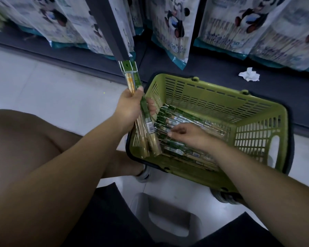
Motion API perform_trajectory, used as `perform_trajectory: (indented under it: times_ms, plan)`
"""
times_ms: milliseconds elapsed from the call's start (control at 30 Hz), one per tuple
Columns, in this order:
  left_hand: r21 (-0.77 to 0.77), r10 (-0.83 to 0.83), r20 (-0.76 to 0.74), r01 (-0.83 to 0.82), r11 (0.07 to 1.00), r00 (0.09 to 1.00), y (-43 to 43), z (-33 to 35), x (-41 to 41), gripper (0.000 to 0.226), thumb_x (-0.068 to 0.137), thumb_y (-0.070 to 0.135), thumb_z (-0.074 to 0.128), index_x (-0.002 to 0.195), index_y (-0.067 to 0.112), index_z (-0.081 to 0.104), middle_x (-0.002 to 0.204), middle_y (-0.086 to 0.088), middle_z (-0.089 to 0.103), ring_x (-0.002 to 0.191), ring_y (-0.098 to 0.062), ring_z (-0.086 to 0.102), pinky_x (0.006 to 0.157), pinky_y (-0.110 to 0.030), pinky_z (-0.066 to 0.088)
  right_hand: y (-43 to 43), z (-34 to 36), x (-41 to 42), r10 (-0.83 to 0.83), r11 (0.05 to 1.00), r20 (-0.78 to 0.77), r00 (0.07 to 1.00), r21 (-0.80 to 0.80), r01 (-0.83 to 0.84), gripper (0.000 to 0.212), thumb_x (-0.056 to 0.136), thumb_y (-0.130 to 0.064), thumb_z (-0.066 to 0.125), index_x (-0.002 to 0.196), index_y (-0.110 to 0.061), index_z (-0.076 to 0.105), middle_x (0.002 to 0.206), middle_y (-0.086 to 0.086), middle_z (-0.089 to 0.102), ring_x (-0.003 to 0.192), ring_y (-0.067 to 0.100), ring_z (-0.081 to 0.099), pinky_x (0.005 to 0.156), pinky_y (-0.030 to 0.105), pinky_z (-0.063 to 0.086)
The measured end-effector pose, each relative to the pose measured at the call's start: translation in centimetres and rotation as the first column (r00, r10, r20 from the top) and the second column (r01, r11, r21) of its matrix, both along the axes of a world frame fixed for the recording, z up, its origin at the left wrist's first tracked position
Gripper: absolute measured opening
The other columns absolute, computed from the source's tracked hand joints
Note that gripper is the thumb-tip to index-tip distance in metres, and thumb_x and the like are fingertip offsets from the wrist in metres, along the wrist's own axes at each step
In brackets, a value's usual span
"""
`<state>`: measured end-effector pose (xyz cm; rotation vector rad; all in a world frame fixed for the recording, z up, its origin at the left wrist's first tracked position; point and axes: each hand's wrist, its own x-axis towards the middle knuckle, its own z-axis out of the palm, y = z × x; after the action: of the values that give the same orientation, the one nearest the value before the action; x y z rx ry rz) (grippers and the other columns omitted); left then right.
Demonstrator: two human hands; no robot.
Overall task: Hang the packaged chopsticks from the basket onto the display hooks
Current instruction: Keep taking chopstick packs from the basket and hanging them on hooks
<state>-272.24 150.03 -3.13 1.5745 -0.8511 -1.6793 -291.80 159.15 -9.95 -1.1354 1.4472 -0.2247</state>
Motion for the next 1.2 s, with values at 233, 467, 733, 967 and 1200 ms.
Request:
perform_trajectory:
  times_ms: [233,467,733,967,1200]
  plan:
    - [0.006,-0.239,0.185,0.243,0.970,0.953,0.4,-1.1,0.7,0.023,0.103,0.030,0.060,0.097,0.012,0.048,0.066,-0.004,0.055,0.045,-0.015,0.049,0.045,-0.028,0.048,4.8,-8.3,-1.5,0.382,0.915,-0.257,0.888,0.242,-0.324,0.035,0.101,-0.037,0.060,0.126,-0.012,0.064,0.124,0.010,0.065,0.109,0.028,0.062,0.089,0.034,0.050]
    - [-0.096,-0.292,0.253,0.324,0.941,0.923,0.6,-1.9,0.4,0.021,0.097,0.029,0.069,0.095,0.015,0.053,0.059,0.001,0.046,0.043,-0.011,0.045,0.045,-0.028,0.047,5.5,-10.6,-1.5,0.466,0.876,-0.303,0.831,0.288,-0.387,0.022,0.101,-0.042,0.058,0.103,-0.021,0.062,0.102,0.004,0.062,0.092,0.020,0.059,0.078,0.031,0.045]
    - [-0.103,-0.266,0.247,0.298,0.949,0.932,0.3,-2.3,0.3,0.019,0.098,0.028,0.067,0.098,0.014,0.055,0.058,0.002,0.047,0.044,-0.010,0.046,0.046,-0.029,0.049,5.1,-11.2,-2.0,0.453,0.882,-0.255,0.855,0.273,-0.386,0.021,0.099,-0.039,0.062,0.113,-0.023,0.065,0.110,0.003,0.063,0.098,0.020,0.059,0.087,0.034,0.049]
    - [-0.099,-0.252,0.273,0.288,0.953,0.928,0.4,-2.2,0.1,0.023,0.099,0.028,0.066,0.098,0.010,0.052,0.061,-0.003,0.047,0.045,-0.012,0.046,0.047,-0.029,0.050,5.0,-10.4,-1.9,0.406,0.908,-0.242,0.881,0.215,-0.359,0.030,0.095,-0.041,0.067,0.120,-0.026,0.065,0.114,0.000,0.064,0.100,0.020,0.060,0.089,0.037,0.052]
    - [-0.084,-0.239,0.282,0.272,0.959,0.929,0.4,-2.2,0.0,0.024,0.099,0.028,0.066,0.094,0.012,0.049,0.065,-0.006,0.046,0.047,-0.014,0.046,0.049,-0.030,0.050,5.1,-10.3,-2.8,0.354,0.916,-0.231,0.906,0.283,-0.286,0.041,0.087,-0.023,0.077,0.127,-0.020,0.067,0.119,0.002,0.064,0.100,0.018,0.059,0.083,0.028,0.044]
